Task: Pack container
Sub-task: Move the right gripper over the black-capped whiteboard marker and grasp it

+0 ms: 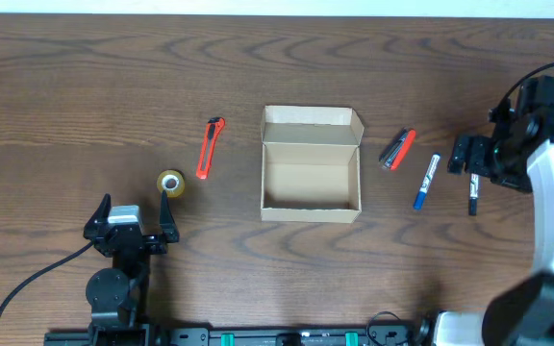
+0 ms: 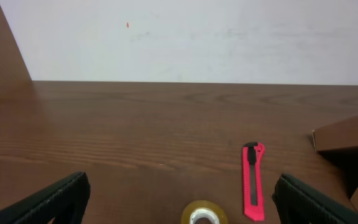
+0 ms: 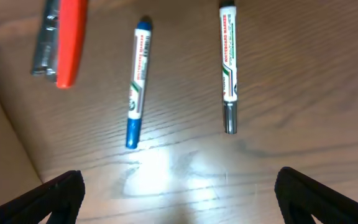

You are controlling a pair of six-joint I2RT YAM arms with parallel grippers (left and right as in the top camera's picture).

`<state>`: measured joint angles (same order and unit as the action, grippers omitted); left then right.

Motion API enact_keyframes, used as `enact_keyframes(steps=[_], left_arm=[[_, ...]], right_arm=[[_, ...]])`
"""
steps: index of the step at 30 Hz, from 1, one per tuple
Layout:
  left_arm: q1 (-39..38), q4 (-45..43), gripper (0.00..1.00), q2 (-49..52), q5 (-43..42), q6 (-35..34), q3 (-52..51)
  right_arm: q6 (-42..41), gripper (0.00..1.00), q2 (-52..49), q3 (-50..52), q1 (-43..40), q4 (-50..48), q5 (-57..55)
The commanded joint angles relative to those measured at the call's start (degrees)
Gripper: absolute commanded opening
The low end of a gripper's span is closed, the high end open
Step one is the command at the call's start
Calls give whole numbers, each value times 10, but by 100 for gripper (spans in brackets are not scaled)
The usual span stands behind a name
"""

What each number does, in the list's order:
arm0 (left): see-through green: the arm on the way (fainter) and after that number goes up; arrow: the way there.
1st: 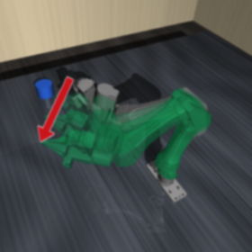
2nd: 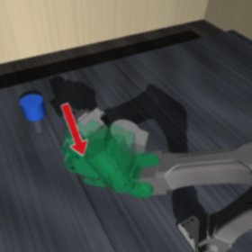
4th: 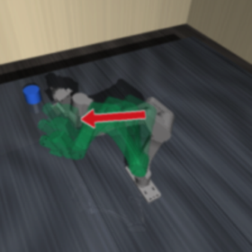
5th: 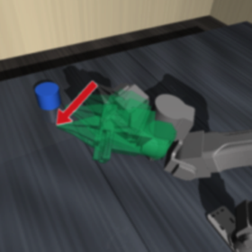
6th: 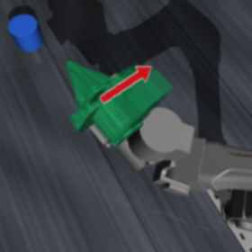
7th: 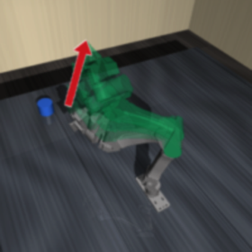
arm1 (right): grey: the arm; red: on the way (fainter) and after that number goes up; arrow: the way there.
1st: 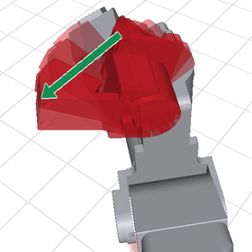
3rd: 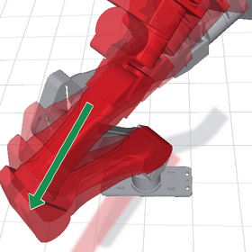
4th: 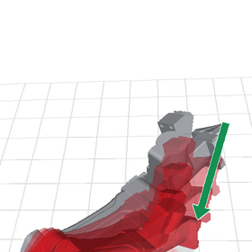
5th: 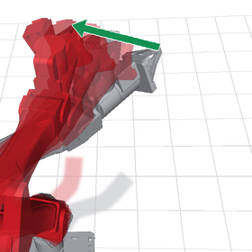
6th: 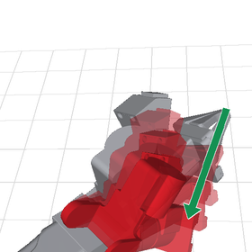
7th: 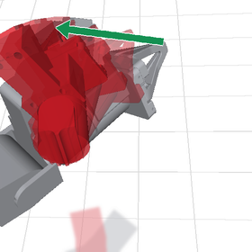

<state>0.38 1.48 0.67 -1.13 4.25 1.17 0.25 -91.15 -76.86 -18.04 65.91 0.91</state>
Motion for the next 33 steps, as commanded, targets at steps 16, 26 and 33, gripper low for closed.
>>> enact_keyframes(steps=[16, 26, 33], left_arm=[[3, 28, 95, -4, -4, -7, -9], [3, 28, 95, -4, -4, -6, -9], [3, 28, 95, -4, -4, -6, -9]], right_arm=[[81, 96, -165, -15, -73, -55, -40], [89, 98, -186, -14, -73, -119, -50], [88, 93, -231, -14, -69, -138, -34]])
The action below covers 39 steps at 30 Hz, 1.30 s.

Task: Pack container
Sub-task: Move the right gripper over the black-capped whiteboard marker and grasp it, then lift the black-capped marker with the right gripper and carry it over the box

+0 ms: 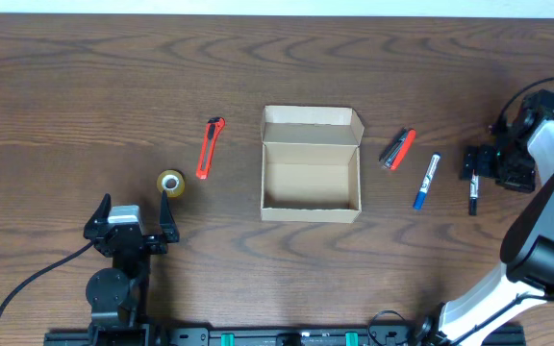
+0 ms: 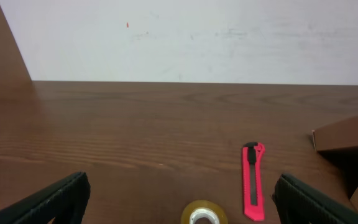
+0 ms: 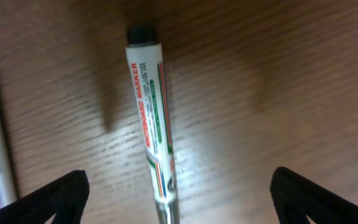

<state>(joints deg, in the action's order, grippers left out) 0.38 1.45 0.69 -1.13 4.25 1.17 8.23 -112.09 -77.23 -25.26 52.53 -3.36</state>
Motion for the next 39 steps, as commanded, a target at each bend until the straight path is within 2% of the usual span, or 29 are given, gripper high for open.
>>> enact_keyframes(steps=[1, 6, 12, 16, 23, 29, 33, 39], left_arm=[[3, 29, 95, -4, -4, -6, -9], [3, 29, 95, -4, -4, -6, -9], [3, 28, 95, -4, -4, -6, -9], [3, 28, 95, -4, -4, -6, -9], [3, 28, 95, -4, -4, -6, -9], [3, 28, 95, -4, -4, -6, -9], [3, 28, 95, -4, -4, -6, -9], [3, 28, 95, -4, -4, -6, -9]], right_arm=[[8, 92, -26, -10, 3, -5, 10], [8, 89, -53, -10, 3, -12, 19], [3, 80, -59, -10, 5, -20, 23], [2, 60, -59, -10, 5, -21, 23], [0, 36, -59, -10, 5, -21, 23], [-8, 2, -59, -10, 5, -21, 23], [-11, 1, -59, -10, 5, -19, 34], [0, 1, -58, -13, 5, -15, 130]])
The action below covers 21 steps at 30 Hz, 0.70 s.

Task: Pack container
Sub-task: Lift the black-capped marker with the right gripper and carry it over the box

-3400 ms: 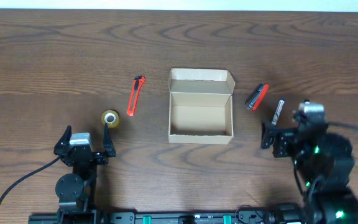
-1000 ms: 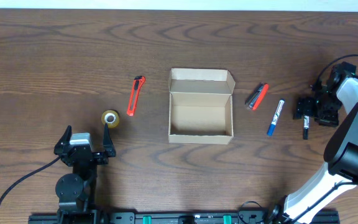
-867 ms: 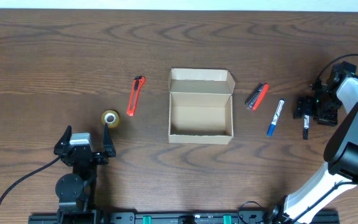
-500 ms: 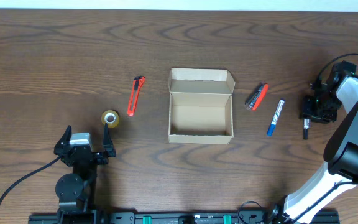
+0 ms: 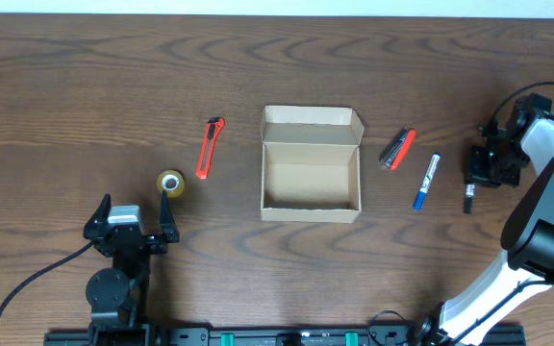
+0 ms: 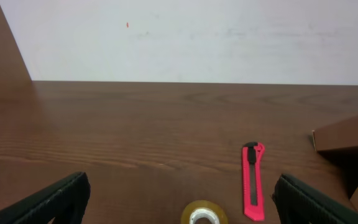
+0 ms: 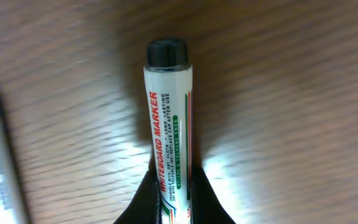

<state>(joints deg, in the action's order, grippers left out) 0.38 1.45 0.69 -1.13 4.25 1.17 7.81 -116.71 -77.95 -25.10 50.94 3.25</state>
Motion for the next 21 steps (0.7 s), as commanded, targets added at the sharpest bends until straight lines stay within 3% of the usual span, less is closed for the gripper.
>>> enact_keyframes(steps=[1, 6, 13, 21], left_arm=[[3, 28, 95, -4, -4, -6, -9], [3, 28, 95, -4, -4, -6, -9], [3, 28, 95, -4, -4, -6, -9], [3, 28, 95, -4, -4, -6, -9]], right_arm=[[5, 1, -11, -11, 4, 8, 81], [24, 2, 34, -35, 23, 36, 108], [51, 1, 178, -97, 104, 23, 161], [175, 1, 249, -213, 272, 45, 262]])
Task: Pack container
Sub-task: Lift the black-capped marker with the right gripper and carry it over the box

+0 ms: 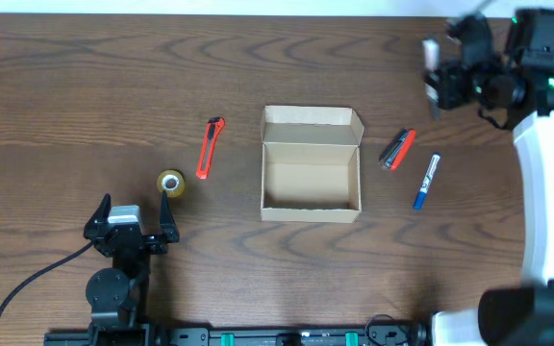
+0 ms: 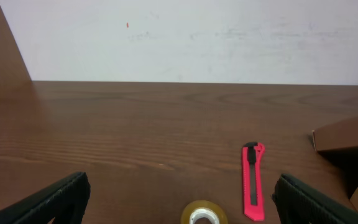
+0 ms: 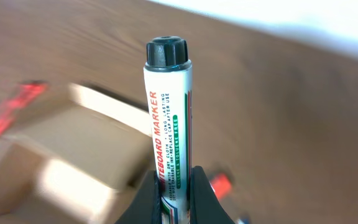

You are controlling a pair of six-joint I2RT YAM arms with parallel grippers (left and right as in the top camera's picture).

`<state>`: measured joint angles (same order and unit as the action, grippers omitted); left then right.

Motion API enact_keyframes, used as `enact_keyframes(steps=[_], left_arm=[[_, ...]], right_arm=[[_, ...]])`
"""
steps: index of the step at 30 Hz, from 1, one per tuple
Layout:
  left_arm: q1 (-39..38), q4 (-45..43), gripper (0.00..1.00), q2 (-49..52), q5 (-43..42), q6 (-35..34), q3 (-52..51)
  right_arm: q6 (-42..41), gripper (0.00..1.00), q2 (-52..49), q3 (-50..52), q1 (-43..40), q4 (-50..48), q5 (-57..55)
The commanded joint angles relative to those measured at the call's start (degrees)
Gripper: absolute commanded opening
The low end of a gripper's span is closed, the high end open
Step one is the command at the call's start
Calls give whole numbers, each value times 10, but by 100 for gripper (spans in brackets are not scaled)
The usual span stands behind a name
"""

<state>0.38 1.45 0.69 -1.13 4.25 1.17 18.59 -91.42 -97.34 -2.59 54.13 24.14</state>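
Note:
The open cardboard box (image 1: pixel 311 178) sits mid-table. My right gripper (image 1: pixel 440 82) is raised at the far right, shut on the black-capped whiteboard marker (image 3: pixel 168 118), which stands between its fingers (image 3: pixel 148 199); the marker shows white in the overhead view (image 1: pixel 432 60). The blurred box (image 3: pixel 73 155) lies below it. A blue marker (image 1: pixel 425 182) and a red stapler (image 1: pixel 398 148) lie right of the box. Left of the box lie a red utility knife (image 1: pixel 210 147) and a tape roll (image 1: pixel 171 182). My left gripper (image 2: pixel 179 218) rests open just short of the tape roll (image 2: pixel 204 213), with the knife (image 2: pixel 253 180) beyond.
The box's back flap (image 1: pixel 312 127) stands open toward the far side, and a corner of it (image 2: pixel 345 134) shows in the left wrist view. The left arm base (image 1: pixel 115 274) sits at the near edge. A pale wall (image 2: pixel 191 40) backs the table.
My right gripper, shut on the black-capped marker down on the table at the right, is now raised with it and has moved toward the far side and left. The left arm is unchanged.
My right gripper hung open above the two markers and the stapler. It then stood open low over the black-capped marker, then shut on it on the table. Now it holds the marker in the air, nearer the box. The left gripper stayed open behind the tape.

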Motion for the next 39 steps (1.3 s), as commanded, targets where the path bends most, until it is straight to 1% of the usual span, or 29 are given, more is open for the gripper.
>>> enact_keyframes(steps=[1, 4, 6, 9, 13, 16, 20, 32, 36, 39], left_arm=[[3, 28, 95, -4, -4, -6, -9], [3, 28, 95, -4, -4, -6, -9], [3, 28, 95, -4, -4, -6, -9], [3, 28, 95, -4, -4, -6, -9], [3, 28, 95, -4, -4, -6, -9], [3, 28, 95, -4, -4, -6, -9], [3, 28, 95, -4, -4, -6, -9], [3, 28, 95, -4, -4, -6, -9], [3, 27, 95, -4, -4, -6, -9], [3, 27, 95, -4, -4, -6, -9]], right_arm=[[89, 1, -4, -30, 81, 18, 52], [130, 1, -4, -34, 163, 20, 26], [152, 1, -10, -34, 223, 22, -33], [199, 1, -23, -34, 278, 34, -87], [283, 1, -50, -34, 321, 83, -92], [319, 1, -75, -34, 327, 122, -102], [319, 1, -115, -34, 321, 151, -115], [323, 1, -255, -34, 314, 162, -129], [327, 1, -265, -34, 313, 178, -134], [342, 1, -265, -34, 310, 212, -134]])
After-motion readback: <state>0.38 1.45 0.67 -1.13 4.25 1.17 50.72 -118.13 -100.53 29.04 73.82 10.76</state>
